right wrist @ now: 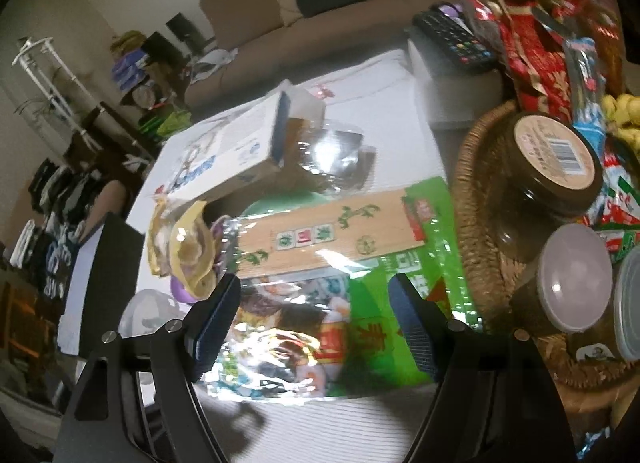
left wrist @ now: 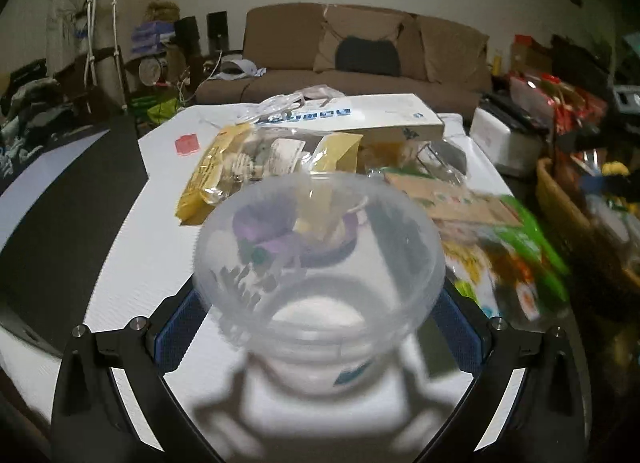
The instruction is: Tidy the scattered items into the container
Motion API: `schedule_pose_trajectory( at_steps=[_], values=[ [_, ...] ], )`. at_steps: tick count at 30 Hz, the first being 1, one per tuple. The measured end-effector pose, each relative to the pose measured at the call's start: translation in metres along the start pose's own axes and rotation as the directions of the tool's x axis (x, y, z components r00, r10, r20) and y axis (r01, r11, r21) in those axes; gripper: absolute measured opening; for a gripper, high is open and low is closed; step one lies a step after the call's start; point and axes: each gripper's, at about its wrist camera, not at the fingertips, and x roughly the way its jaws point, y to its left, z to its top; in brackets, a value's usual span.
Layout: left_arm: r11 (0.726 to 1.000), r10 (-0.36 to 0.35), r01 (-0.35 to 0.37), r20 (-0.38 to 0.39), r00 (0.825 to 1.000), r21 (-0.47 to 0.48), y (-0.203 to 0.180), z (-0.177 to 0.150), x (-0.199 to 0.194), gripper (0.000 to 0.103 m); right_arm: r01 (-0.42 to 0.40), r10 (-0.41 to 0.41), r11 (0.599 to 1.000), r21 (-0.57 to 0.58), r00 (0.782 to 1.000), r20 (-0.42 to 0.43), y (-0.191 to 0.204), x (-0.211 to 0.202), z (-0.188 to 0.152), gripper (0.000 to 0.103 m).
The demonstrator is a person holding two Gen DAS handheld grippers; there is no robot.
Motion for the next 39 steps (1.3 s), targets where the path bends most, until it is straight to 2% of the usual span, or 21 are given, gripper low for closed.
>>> schedule_pose_trajectory(
  at_steps=[5,9,11,14,15,18,21,22,23,25,27,30,33,36,39],
  values=[
    [0.999,0.025,-0.026,-0.027,0.999,-0.044,0.002,-0.001,0.023,0.103,-0.028,0.028,0.995,0.1,1.0,-0.002,-0.025,-0.003,0.003,0.079],
    [0.997,0.009,-0.01,-0.026,1.0,-0.071,0.009,0.002,0.029,0.099,-0.036,0.034,0.985,0.171,0.999,0.014,-0.041,-0.006,0.006,0.079],
    [0.997,0.018,-0.02,-0.034,0.999,-0.077,0.014,0.005,0.028,0.099,-0.064,0.061,0.976,0.207,0.998,0.023,-0.046,-0.006,0.009,0.079],
    [0.996,0.018,-0.018,-0.003,1.0,-0.093,0.026,0.013,0.017,0.098,-0.138,0.132,0.95,0.281,0.99,0.043,-0.052,-0.006,0.008,0.079],
    [0.995,0.023,-0.022,0.012,1.0,-0.101,0.031,0.017,0.012,0.098,-0.183,0.174,0.929,0.322,0.983,0.055,-0.055,-0.005,0.006,0.079],
    [0.994,0.023,-0.018,0.044,0.999,-0.111,0.044,0.038,-0.008,0.098,-0.307,0.296,0.808,0.503,0.949,0.104,-0.067,0.001,-0.013,0.081],
    [0.998,0.037,-0.034,0.078,0.996,-0.048,0.049,0.067,-0.028,0.098,-0.335,0.297,0.681,0.651,0.939,0.173,-0.072,0.004,-0.045,0.081],
    [1.0,0.028,-0.027,0.066,0.997,-0.014,0.048,0.075,-0.029,0.098,-0.347,0.28,0.631,0.694,0.936,0.214,-0.072,0.002,-0.059,0.082],
    [0.999,0.002,-0.003,0.031,1.0,0.032,0.046,0.083,-0.029,0.098,-0.342,0.258,0.602,0.721,0.938,0.23,-0.071,0.0,-0.071,0.082],
    [0.997,0.005,-0.005,-0.011,1.0,0.074,0.046,0.093,-0.03,0.098,-0.28,0.185,0.609,0.743,0.96,0.21,-0.065,-0.002,-0.092,0.083],
    [0.996,0.01,-0.008,-0.015,1.0,0.087,0.048,0.099,-0.037,0.098,-0.207,0.113,0.616,0.76,0.978,0.175,-0.062,0.0,-0.115,0.083],
    [0.994,0.008,-0.003,-0.051,0.999,0.106,0.048,0.101,-0.04,0.098,-0.151,0.116,0.566,0.81,0.988,0.103,-0.061,0.02,-0.145,0.083],
    [0.995,-0.023,0.03,-0.074,0.997,0.099,0.047,0.101,-0.042,0.099,-0.195,0.191,0.512,0.837,0.975,0.111,-0.06,0.045,-0.155,0.083],
    [0.995,-0.03,0.037,-0.078,0.996,0.093,0.05,0.102,-0.047,0.099,-0.258,0.206,0.492,0.831,0.962,0.177,-0.058,0.055,-0.149,0.083],
    [0.996,-0.027,0.034,-0.084,0.996,0.086,0.056,0.106,-0.047,0.099,-0.351,0.248,0.407,0.843,0.931,0.268,-0.066,0.069,-0.142,0.08]
  ],
)
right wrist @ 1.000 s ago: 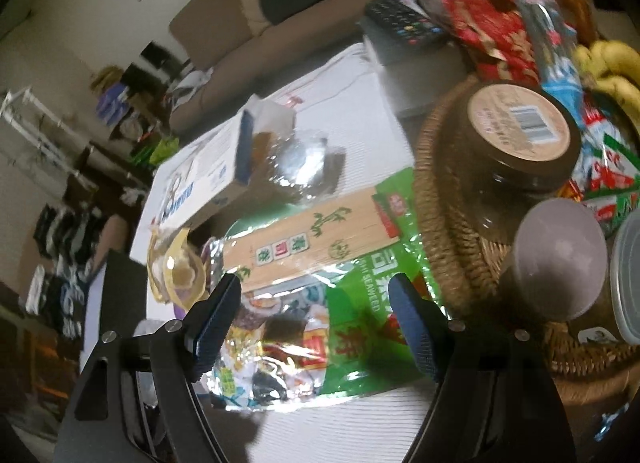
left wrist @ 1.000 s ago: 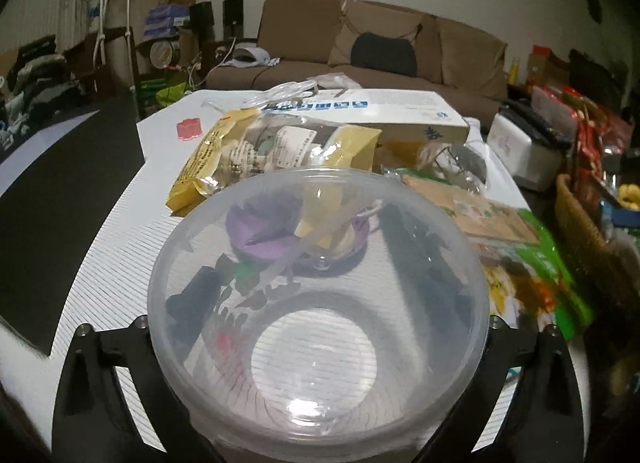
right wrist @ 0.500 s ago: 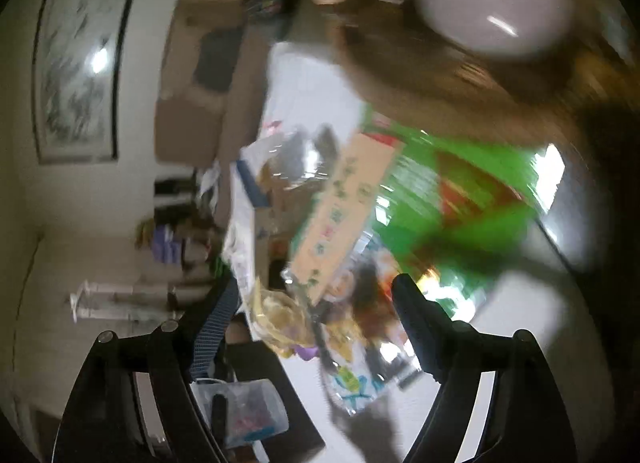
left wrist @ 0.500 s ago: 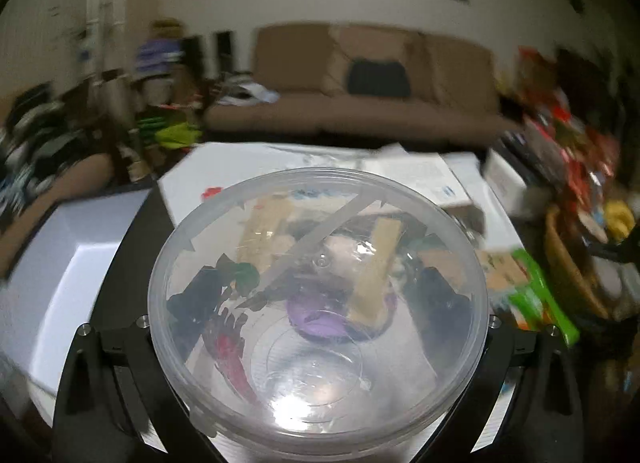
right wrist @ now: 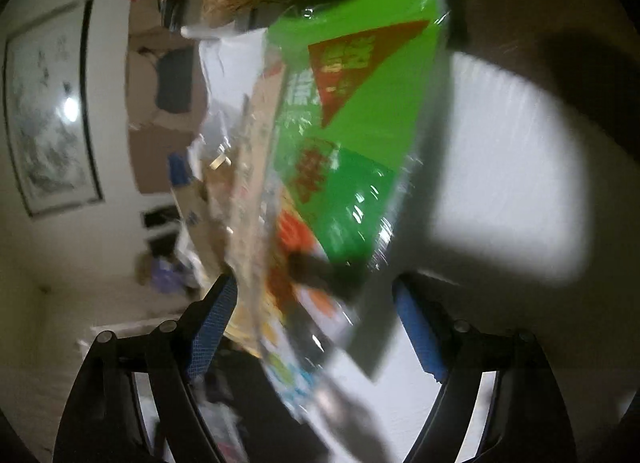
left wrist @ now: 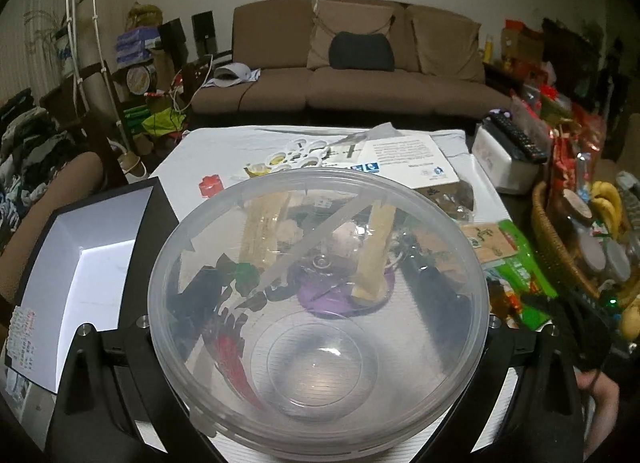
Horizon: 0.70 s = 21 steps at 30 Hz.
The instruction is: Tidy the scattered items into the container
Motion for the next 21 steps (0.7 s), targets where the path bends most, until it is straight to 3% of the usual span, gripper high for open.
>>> schedule_pose_trajectory(
  at_steps=[5,7,8,15,21],
  values=[
    [0.999,0.033,-0.033,-0.009,0.999,-0.004,0.006,0.005,0.003,0.099,-0.047,0.05,0.998,-0.042,0.997,0.058,0.014,0.01,0.01,0.071],
    [0.999,0.053,-0.054,-0.017,0.998,-0.001,0.007,0.005,0.004,0.099,-0.087,0.088,0.996,-0.022,0.995,0.046,0.017,0.012,0.009,0.058],
    [0.998,0.062,-0.062,-0.026,0.998,0.004,0.008,0.005,0.005,0.099,-0.103,0.104,0.995,-0.019,0.994,0.044,0.02,0.011,0.007,0.056],
    [0.992,0.125,-0.123,-0.097,0.987,0.031,0.001,0.003,0.023,0.099,-0.101,0.11,0.99,-0.097,0.99,0.088,0.04,0.011,0.004,0.055],
    [0.992,0.122,-0.118,-0.109,0.987,0.038,-0.003,0.006,0.029,0.099,-0.091,0.095,0.995,-0.05,0.991,0.089,0.028,0.025,0.016,0.055]
  ],
)
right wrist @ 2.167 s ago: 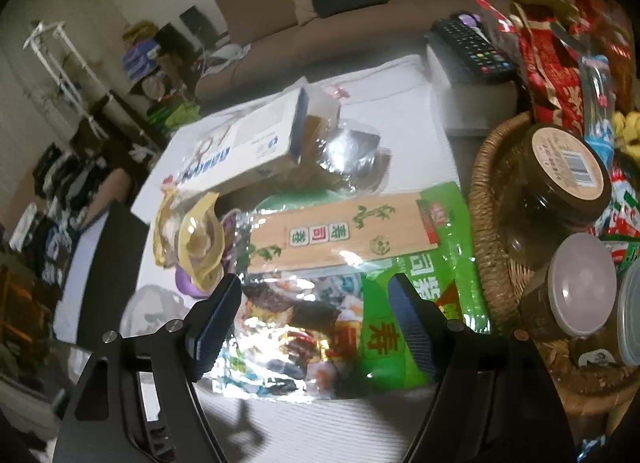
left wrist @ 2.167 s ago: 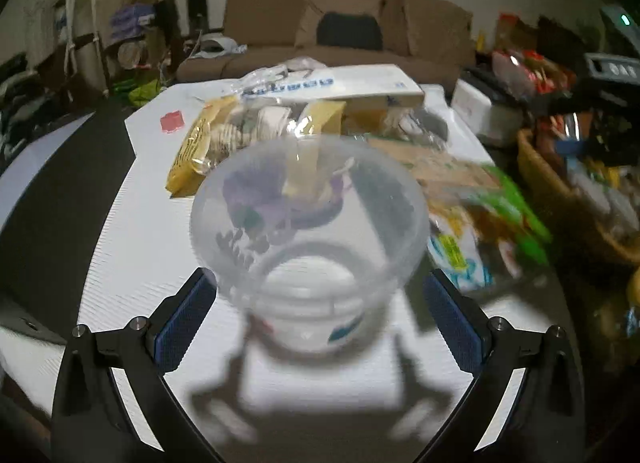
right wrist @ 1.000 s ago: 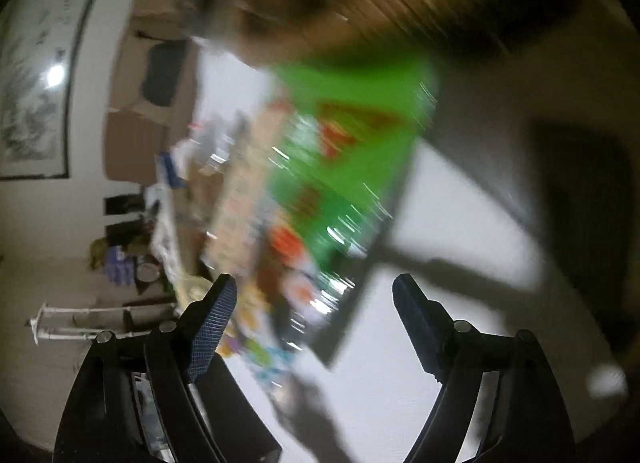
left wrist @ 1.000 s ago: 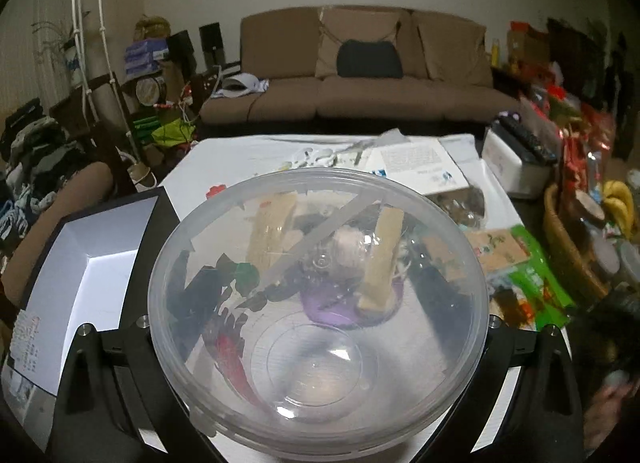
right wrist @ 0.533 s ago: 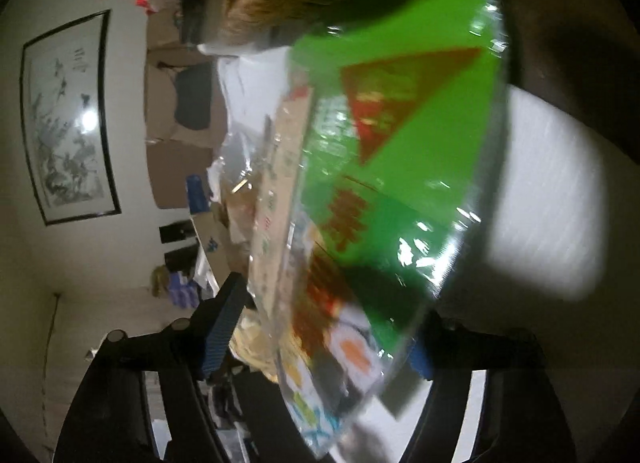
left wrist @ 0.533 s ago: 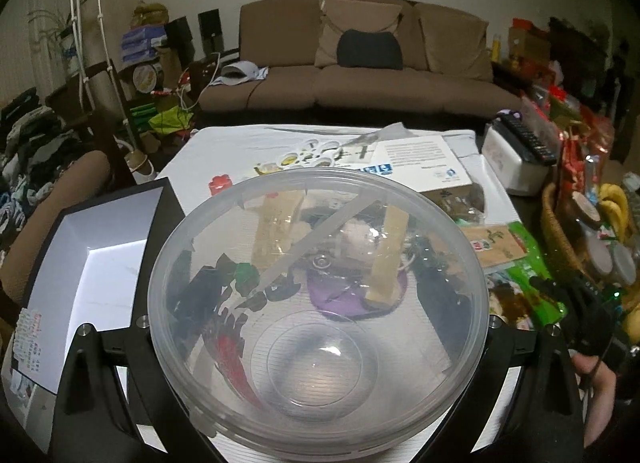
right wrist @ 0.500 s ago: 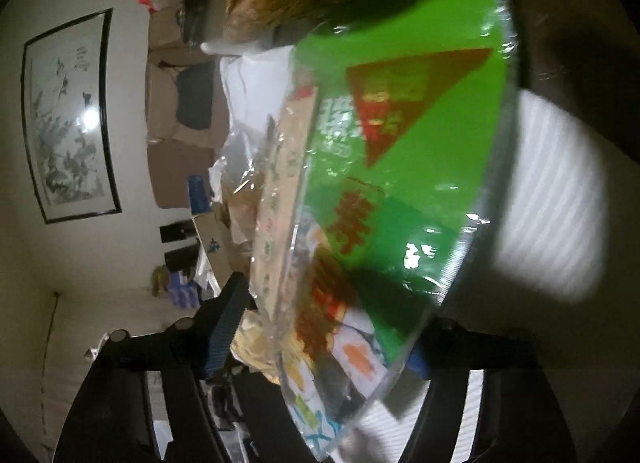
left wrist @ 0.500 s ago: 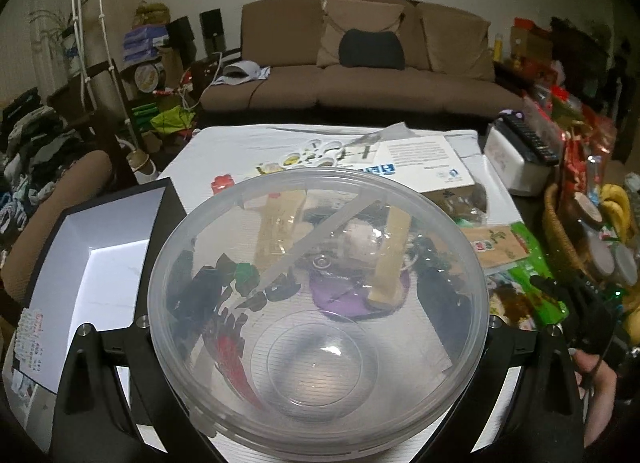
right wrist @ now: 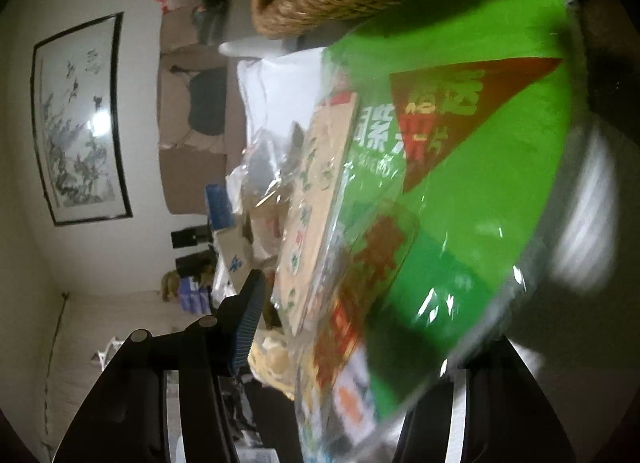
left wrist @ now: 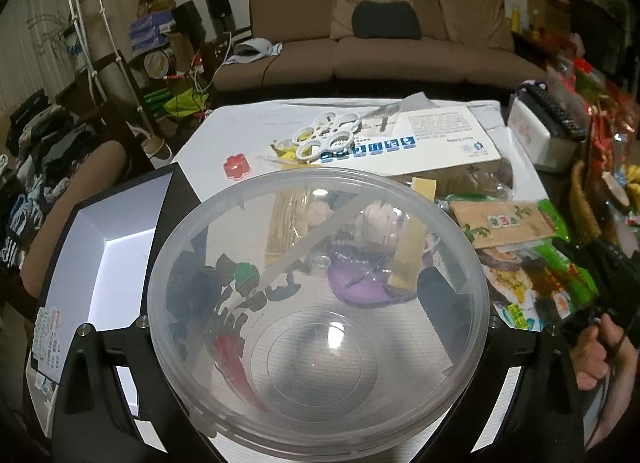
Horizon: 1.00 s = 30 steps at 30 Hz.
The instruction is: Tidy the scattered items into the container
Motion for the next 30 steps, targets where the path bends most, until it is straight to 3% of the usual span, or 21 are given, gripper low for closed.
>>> schedule_pose_trajectory(
  at_steps=[2,7,11,16,20,23,30],
  values=[
    [1.0,-0.002,0.002,-0.004,1.0,0.004,-0.001,0.002,0.001,0.099,-0.021,0.021,1.0,-0.013,1.0,0.016,0.001,0.005,0.003,0.047],
    [1.0,-0.01,0.01,-0.008,1.0,0.01,0.0,0.004,0.001,0.099,0.011,-0.01,0.997,-0.076,1.0,0.009,0.009,0.008,-0.001,0.01],
    [1.0,-0.023,0.023,0.0,1.0,-0.002,0.009,0.003,-0.009,0.099,-0.008,0.005,0.996,-0.085,0.999,-0.04,0.01,0.002,-0.011,0.006],
    [0.998,-0.028,0.028,0.005,1.0,-0.05,0.036,0.002,-0.029,0.099,-0.024,0.003,0.968,-0.249,0.996,-0.085,0.035,-0.02,-0.03,0.006],
    [0.996,-0.017,0.02,0.03,0.999,-0.084,0.065,0.006,-0.051,0.099,-0.042,-0.014,0.899,-0.435,0.992,-0.124,0.074,-0.042,-0.045,0.006],
    [0.994,-0.012,0.018,0.051,0.999,-0.109,0.087,0.006,-0.068,0.099,-0.112,0.037,0.839,-0.533,0.988,-0.15,0.104,-0.064,-0.054,0.006],
    [0.991,0.015,-0.007,0.056,0.998,-0.137,0.129,0.002,-0.084,0.099,-0.172,0.113,0.648,-0.742,0.985,-0.129,0.172,-0.11,-0.091,0.006]
  ],
)
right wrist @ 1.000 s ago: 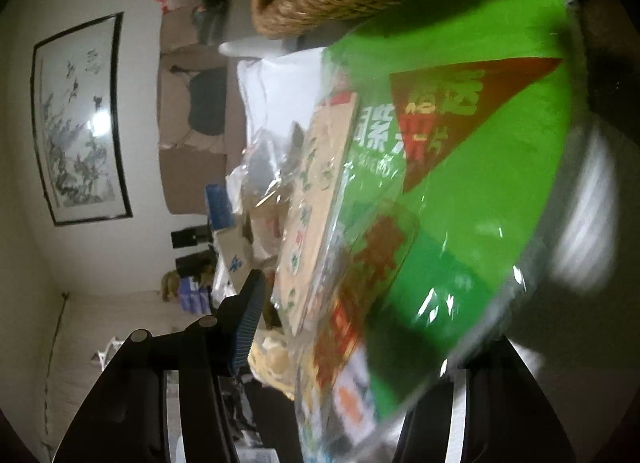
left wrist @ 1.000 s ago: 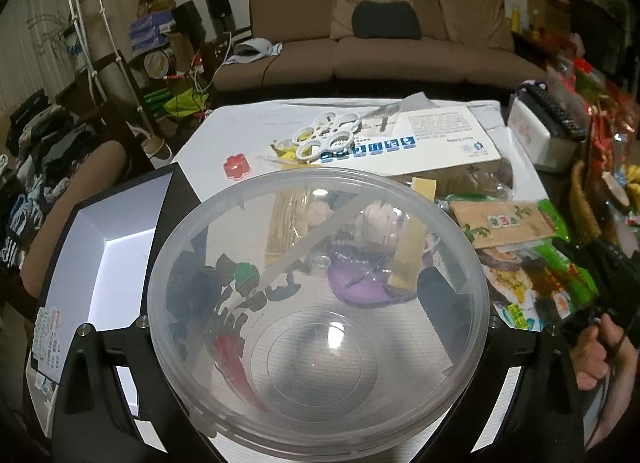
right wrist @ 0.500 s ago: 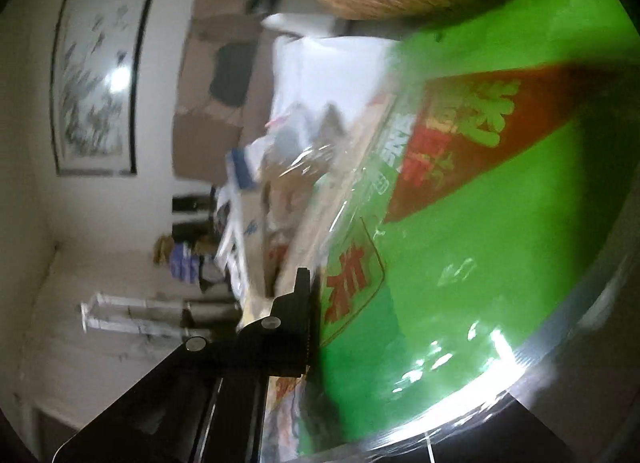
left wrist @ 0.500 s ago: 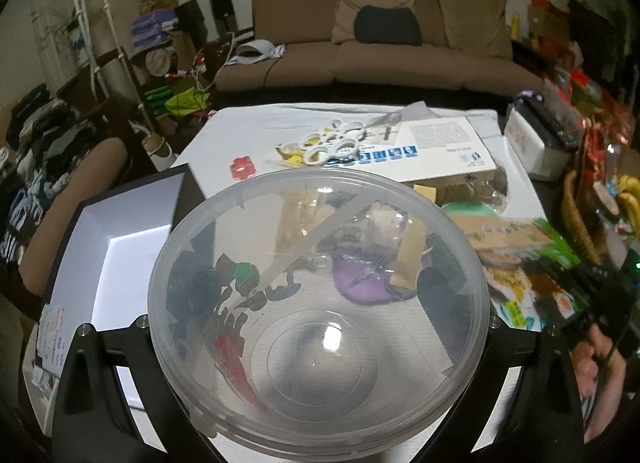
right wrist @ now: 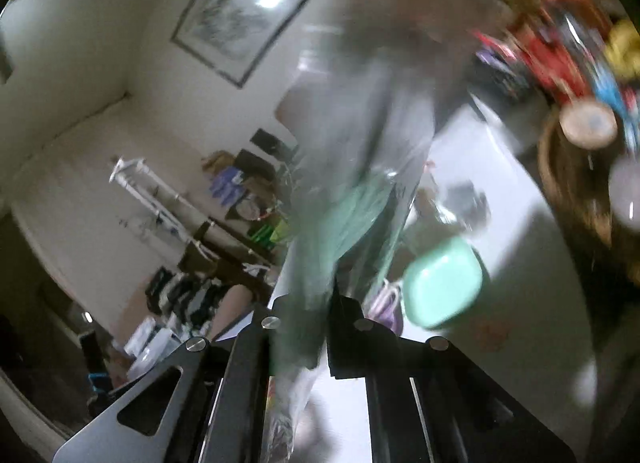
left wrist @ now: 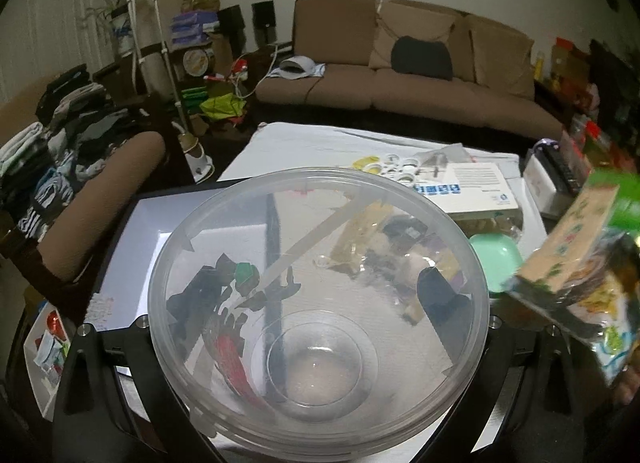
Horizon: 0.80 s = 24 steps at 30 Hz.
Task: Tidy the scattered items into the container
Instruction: 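Lower the container into the white box with the left tool while the right tool lifts the seaweed bag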
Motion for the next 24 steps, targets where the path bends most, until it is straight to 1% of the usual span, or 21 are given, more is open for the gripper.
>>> schedule_pose_trajectory(
  at_steps=[2,3,4,6,7,8,9,11,12,13,14,15,16,18,19,20,22,24],
  values=[
    [1.0,0.018,-0.018,-0.001,1.0,-0.001,0.009,0.001,0.0,0.099,-0.041,0.041,0.999,-0.019,0.999,-0.007,0.012,0.002,0.003,0.006],
    [1.0,0.017,-0.017,-0.008,1.0,-0.004,0.014,0.002,0.0,0.099,-0.06,0.059,0.998,-0.024,0.998,-0.015,0.016,0.004,0.004,0.006],
    [1.0,0.0,0.0,-0.018,1.0,-0.009,0.019,0.003,0.001,0.099,-0.085,0.085,0.996,-0.016,0.996,-0.026,0.018,0.01,0.007,0.006],
    [0.997,-0.08,0.079,-0.065,0.995,-0.023,0.031,0.006,0.004,0.099,-0.157,0.157,0.988,0.01,0.987,-0.04,0.02,0.019,0.008,0.006],
    [0.988,-0.148,0.143,-0.102,0.984,-0.058,0.044,0.01,0.006,0.099,-0.18,0.18,0.984,0.009,0.982,-0.048,0.023,0.026,0.011,0.006],
    [0.984,-0.17,0.162,-0.113,0.979,-0.08,0.055,0.013,0.005,0.099,-0.194,0.194,0.981,0.007,0.979,-0.057,0.026,0.032,0.011,0.006],
    [0.984,-0.161,0.15,-0.121,0.98,-0.091,0.069,0.017,0.003,0.099,-0.205,0.206,0.979,0.01,0.977,-0.064,0.028,0.037,0.011,0.006],
    [0.998,-0.04,0.033,-0.114,0.993,-0.061,0.092,0.026,-0.003,0.099,-0.243,0.244,0.97,0.022,0.966,-0.082,0.031,0.049,0.011,0.006],
    [0.999,0.034,-0.038,-0.114,0.993,-0.035,0.102,0.03,-0.004,0.099,-0.263,0.264,0.965,0.023,0.96,-0.09,0.032,0.054,0.011,0.006],
    [0.997,0.072,-0.075,-0.128,0.989,-0.017,0.111,0.033,-0.003,0.099,-0.294,0.296,0.955,0.033,0.95,-0.097,0.029,0.059,0.01,0.006],
    [0.995,0.094,-0.096,-0.166,0.982,-0.003,0.122,0.037,0.004,0.099,-0.319,0.321,0.947,0.041,0.941,-0.103,0.029,0.061,0.009,0.006],
    [0.995,0.094,-0.096,-0.212,0.973,0.001,0.132,0.04,0.016,0.099,-0.336,0.339,0.941,0.048,0.935,-0.103,0.027,0.064,0.008,0.006],
    [0.996,0.088,-0.09,-0.262,0.961,0.004,0.14,0.042,0.03,0.099,-0.343,0.347,0.938,0.053,0.932,-0.107,0.025,0.068,0.007,0.006],
    [0.995,0.102,-0.1,-0.34,0.935,0.024,0.149,0.042,0.06,0.099,-0.336,0.341,0.94,0.058,0.932,-0.12,0.021,0.076,0.008,0.006],
    [0.993,0.119,-0.113,-0.387,0.914,0.038,0.156,0.04,0.084,0.099,-0.333,0.338,0.941,0.057,0.933,-0.127,0.021,0.079,0.009,0.006],
    [0.992,0.126,-0.121,-0.418,0.9,0.038,0.161,0.037,0.1,0.099,-0.334,0.338,0.941,0.053,0.932,-0.13,0.022,0.081,0.01,0.006],
    [0.993,0.112,-0.11,-0.492,0.863,0.034,0.169,0.028,0.141,0.099,-0.34,0.341,0.94,0.033,0.929,-0.142,0.026,0.084,0.01,0.006],
    [0.994,0.104,-0.105,-0.552,0.828,0.029,0.174,0.016,0.173,0.099,-0.354,0.353,0.935,0.026,0.922,-0.16,0.034,0.082,0.005,0.006]
  ],
)
